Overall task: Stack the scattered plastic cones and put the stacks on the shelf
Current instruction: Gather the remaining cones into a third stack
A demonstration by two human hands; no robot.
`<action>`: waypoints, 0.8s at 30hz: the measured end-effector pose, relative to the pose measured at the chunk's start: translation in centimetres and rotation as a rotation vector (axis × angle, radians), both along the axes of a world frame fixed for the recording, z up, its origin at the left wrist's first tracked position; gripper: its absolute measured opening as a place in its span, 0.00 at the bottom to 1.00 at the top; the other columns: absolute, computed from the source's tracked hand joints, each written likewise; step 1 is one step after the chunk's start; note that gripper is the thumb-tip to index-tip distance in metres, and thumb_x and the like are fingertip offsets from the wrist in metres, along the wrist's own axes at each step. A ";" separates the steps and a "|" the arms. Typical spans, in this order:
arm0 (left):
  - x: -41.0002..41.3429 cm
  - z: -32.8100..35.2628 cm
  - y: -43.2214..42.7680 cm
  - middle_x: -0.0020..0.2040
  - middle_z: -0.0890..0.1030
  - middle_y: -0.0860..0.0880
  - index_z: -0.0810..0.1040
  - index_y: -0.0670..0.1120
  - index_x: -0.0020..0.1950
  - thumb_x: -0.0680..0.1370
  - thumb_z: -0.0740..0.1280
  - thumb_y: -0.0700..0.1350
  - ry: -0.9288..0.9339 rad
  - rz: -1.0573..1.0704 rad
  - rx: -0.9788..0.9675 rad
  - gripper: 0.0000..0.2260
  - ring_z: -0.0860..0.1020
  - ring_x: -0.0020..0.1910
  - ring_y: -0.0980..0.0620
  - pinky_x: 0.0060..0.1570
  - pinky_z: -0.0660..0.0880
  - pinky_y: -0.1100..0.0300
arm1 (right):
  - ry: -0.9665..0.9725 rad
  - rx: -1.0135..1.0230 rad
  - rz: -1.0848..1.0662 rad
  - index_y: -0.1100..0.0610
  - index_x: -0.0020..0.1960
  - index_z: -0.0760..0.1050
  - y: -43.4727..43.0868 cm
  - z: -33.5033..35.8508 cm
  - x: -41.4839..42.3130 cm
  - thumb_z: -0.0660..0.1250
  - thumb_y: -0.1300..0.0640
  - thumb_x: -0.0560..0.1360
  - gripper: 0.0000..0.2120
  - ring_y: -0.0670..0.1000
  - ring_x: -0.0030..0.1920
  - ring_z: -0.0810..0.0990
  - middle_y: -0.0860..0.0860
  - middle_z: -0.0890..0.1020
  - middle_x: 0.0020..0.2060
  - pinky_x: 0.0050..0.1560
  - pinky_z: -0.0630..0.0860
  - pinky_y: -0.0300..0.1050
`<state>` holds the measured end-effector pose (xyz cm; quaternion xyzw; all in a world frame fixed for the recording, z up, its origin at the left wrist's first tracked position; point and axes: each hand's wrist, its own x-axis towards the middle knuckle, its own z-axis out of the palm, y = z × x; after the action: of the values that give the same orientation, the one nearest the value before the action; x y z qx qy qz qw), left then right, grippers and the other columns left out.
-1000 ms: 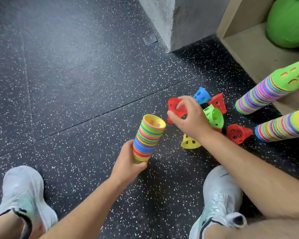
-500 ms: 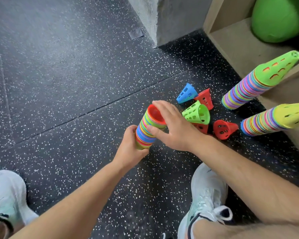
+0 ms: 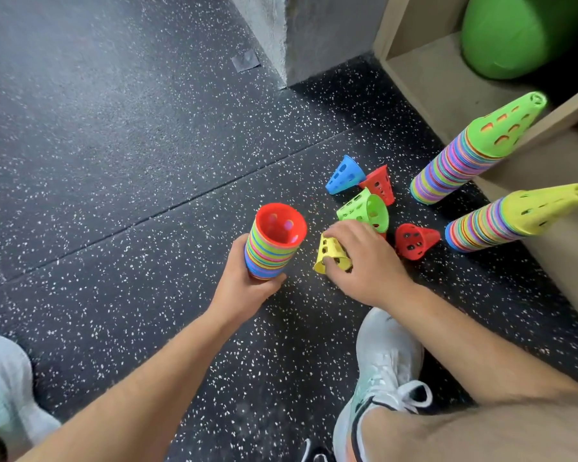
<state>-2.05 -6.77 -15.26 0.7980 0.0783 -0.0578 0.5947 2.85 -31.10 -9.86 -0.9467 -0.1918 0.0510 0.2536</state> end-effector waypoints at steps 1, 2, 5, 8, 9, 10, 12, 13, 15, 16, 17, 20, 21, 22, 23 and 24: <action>0.0 0.1 0.0 0.59 0.79 0.59 0.67 0.73 0.63 0.71 0.79 0.41 -0.003 -0.003 -0.006 0.36 0.81 0.58 0.57 0.58 0.75 0.67 | 0.020 -0.167 0.051 0.51 0.68 0.72 -0.2 -1.0 -0.9 0.66 0.43 0.76 0.23 0.54 0.63 0.72 0.51 0.74 0.64 0.62 0.72 0.55; 0.0 0.1 0.0 0.59 0.79 0.60 0.67 0.74 0.63 0.71 0.79 0.41 -0.002 -0.007 -0.008 0.36 0.81 0.58 0.57 0.58 0.75 0.67 | 0.044 -0.310 0.088 0.49 0.71 0.69 -0.2 -2.0 -1.5 0.64 0.38 0.76 0.26 0.56 0.64 0.71 0.52 0.71 0.68 0.62 0.71 0.54; -0.3 0.1 -0.2 0.58 0.79 0.63 0.66 0.67 0.65 0.71 0.79 0.38 -0.001 -0.007 -0.014 0.35 0.81 0.57 0.60 0.56 0.75 0.69 | 0.078 -0.545 0.113 0.45 0.75 0.62 0.6 -4.6 -1.8 0.62 0.33 0.75 0.32 0.60 0.64 0.70 0.57 0.62 0.74 0.60 0.71 0.53; -0.5 0.1 -0.2 0.58 0.79 0.62 0.66 0.66 0.66 0.72 0.79 0.36 0.000 0.000 -0.016 0.35 0.81 0.57 0.60 0.55 0.74 0.70 | 0.086 -0.579 0.069 0.48 0.70 0.64 1.7 -5.7 -1.4 0.66 0.36 0.75 0.29 0.61 0.59 0.73 0.59 0.59 0.73 0.54 0.75 0.53; -0.5 0.2 -0.2 0.59 0.79 0.59 0.66 0.67 0.66 0.72 0.79 0.36 0.003 0.000 -0.016 0.35 0.81 0.57 0.59 0.56 0.74 0.69 | 0.085 -0.560 0.049 0.50 0.67 0.65 1.9 -5.8 -1.2 0.67 0.38 0.75 0.27 0.61 0.57 0.73 0.59 0.61 0.71 0.52 0.76 0.53; -0.5 0.2 -0.2 0.60 0.78 0.57 0.66 0.67 0.65 0.72 0.79 0.37 0.004 -0.001 -0.016 0.36 0.81 0.57 0.58 0.56 0.74 0.69 | 0.084 -0.522 0.028 0.51 0.65 0.66 2.0 -5.6 -1.0 0.68 0.40 0.75 0.25 0.60 0.55 0.74 0.58 0.63 0.68 0.49 0.77 0.53; -0.4 0.1 -0.2 0.59 0.79 0.59 0.66 0.67 0.65 0.72 0.79 0.37 0.007 0.002 -0.013 0.35 0.81 0.57 0.59 0.56 0.74 0.69 | 0.093 -0.359 -0.037 0.52 0.61 0.68 2.1 -4.7 -0.5 0.71 0.43 0.73 0.23 0.60 0.51 0.76 0.55 0.65 0.61 0.45 0.76 0.52; -0.4 0.1 -0.2 0.58 0.79 0.62 0.66 0.67 0.65 0.72 0.79 0.37 0.010 0.004 -0.010 0.35 0.81 0.57 0.60 0.55 0.74 0.70 | 0.111 -0.236 -0.086 0.53 0.61 0.67 2.0 -4.0 -0.2 0.72 0.43 0.72 0.25 0.60 0.49 0.77 0.54 0.66 0.59 0.44 0.74 0.51; -0.4 0.0 -0.2 0.57 0.79 0.64 0.66 0.68 0.65 0.72 0.79 0.37 0.016 0.007 -0.003 0.36 0.81 0.56 0.61 0.55 0.74 0.70 | 0.146 0.033 -0.197 0.54 0.62 0.63 1.9 -2.0 0.5 0.76 0.43 0.68 0.32 0.59 0.48 0.78 0.52 0.69 0.55 0.46 0.73 0.50; -0.4 0.1 -0.2 0.57 0.79 0.64 0.66 0.70 0.64 0.71 0.79 0.38 0.009 0.009 0.000 0.36 0.81 0.56 0.61 0.55 0.74 0.70 | 0.141 0.158 -0.257 0.53 0.62 0.61 1.9 -0.7 0.8 0.77 0.42 0.66 0.35 0.56 0.47 0.78 0.51 0.72 0.53 0.46 0.74 0.48; -0.4 0.2 -0.2 0.57 0.79 0.64 0.66 0.72 0.63 0.71 0.79 0.38 -0.002 0.009 0.003 0.37 0.81 0.56 0.61 0.55 0.74 0.70 | 0.118 0.279 -0.308 0.52 0.60 0.61 1.9 0.8 1.1 0.78 0.41 0.65 0.35 0.53 0.46 0.78 0.50 0.74 0.51 0.47 0.74 0.45; -0.5 0.3 -0.2 0.58 0.79 0.63 0.66 0.77 0.61 0.71 0.79 0.39 -0.005 0.003 0.003 0.38 0.81 0.56 0.60 0.55 0.75 0.69 | -0.020 0.542 -0.306 0.55 0.61 0.65 2.2 5.0 1.6 0.74 0.38 0.68 0.32 0.48 0.46 0.79 0.48 0.79 0.49 0.48 0.75 0.40; -0.5 0.3 -0.2 0.58 0.79 0.62 0.66 0.76 0.61 0.71 0.79 0.38 -0.008 0.000 0.005 0.38 0.81 0.56 0.60 0.55 0.75 0.69 | -0.061 0.584 -0.289 0.56 0.62 0.67 2.5 6.1 1.6 0.72 0.38 0.70 0.31 0.48 0.47 0.79 0.48 0.79 0.50 0.50 0.75 0.43; -0.6 0.4 -0.2 0.58 0.79 0.61 0.66 0.76 0.61 0.71 0.79 0.38 -0.010 -0.009 0.009 0.37 0.80 0.56 0.59 0.54 0.74 0.69 | -0.086 0.611 -0.272 0.57 0.64 0.68 2.7 6.9 1.4 0.71 0.39 0.71 0.30 0.49 0.48 0.79 0.48 0.79 0.51 0.51 0.76 0.45; -0.6 0.5 -0.2 0.58 0.79 0.60 0.66 0.76 0.61 0.71 0.78 0.39 -0.010 -0.020 0.013 0.37 0.80 0.57 0.59 0.54 0.75 0.69 | -0.091 0.620 -0.249 0.57 0.65 0.69 3.1 7.5 1.3 0.70 0.39 0.72 0.30 0.48 0.50 0.79 0.46 0.78 0.52 0.53 0.76 0.44; -0.6 0.5 -0.3 0.58 0.79 0.59 0.66 0.76 0.62 0.71 0.78 0.40 -0.008 -0.029 0.019 0.36 0.80 0.57 0.58 0.54 0.75 0.69 | -0.076 0.597 -0.211 0.56 0.66 0.70 3.5 7.8 1.2 0.70 0.39 0.72 0.30 0.47 0.52 0.79 0.45 0.78 0.53 0.55 0.75 0.43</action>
<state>-2.64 -7.08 -14.73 0.8049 0.0650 -0.0625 0.5866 4.00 -27.62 -2.05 -0.8463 -0.1083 -0.0694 0.5169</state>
